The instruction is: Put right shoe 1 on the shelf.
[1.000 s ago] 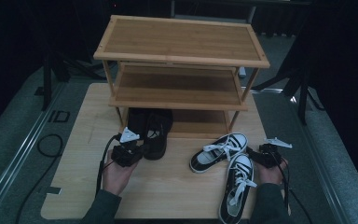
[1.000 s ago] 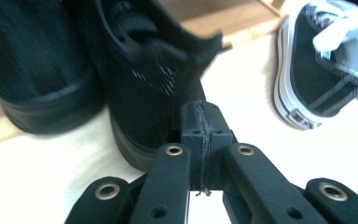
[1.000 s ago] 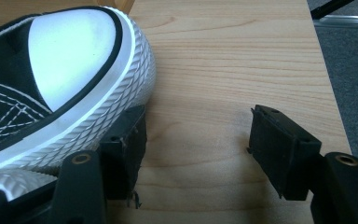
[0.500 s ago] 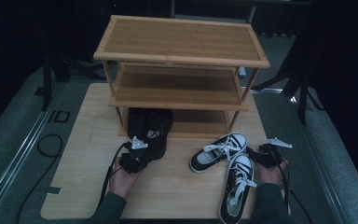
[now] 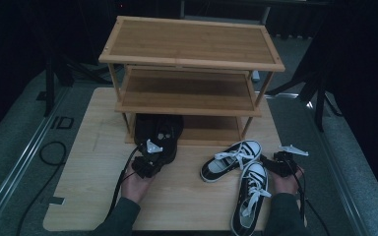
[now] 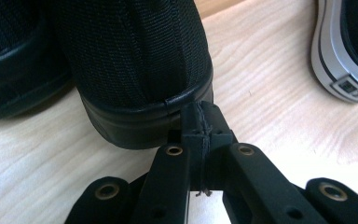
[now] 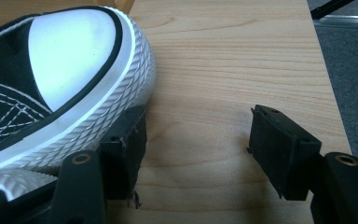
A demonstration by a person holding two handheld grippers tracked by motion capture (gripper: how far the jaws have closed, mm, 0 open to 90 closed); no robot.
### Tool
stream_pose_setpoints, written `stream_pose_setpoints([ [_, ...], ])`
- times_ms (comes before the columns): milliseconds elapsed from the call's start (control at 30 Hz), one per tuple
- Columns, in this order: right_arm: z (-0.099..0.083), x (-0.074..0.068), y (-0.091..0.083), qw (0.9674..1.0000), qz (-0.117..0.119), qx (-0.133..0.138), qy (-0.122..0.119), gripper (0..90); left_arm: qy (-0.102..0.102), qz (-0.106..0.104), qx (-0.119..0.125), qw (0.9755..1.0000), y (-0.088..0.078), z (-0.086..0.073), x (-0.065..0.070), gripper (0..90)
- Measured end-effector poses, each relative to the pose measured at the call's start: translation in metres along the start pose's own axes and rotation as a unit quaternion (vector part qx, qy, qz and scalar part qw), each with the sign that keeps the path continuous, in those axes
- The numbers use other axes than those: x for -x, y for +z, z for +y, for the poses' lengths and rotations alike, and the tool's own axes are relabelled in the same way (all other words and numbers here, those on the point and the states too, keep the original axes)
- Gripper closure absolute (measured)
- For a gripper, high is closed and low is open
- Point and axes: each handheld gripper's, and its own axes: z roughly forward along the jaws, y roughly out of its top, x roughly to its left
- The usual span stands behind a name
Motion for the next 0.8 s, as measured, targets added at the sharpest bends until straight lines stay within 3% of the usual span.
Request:
stream_pose_setpoints([
  [800,0.000,0.000,0.000,1.0000,0.000,0.000,0.001,36.2,-0.049,0.021,0.009,0.9985,0.032,0.032,-0.011,89.5],
])
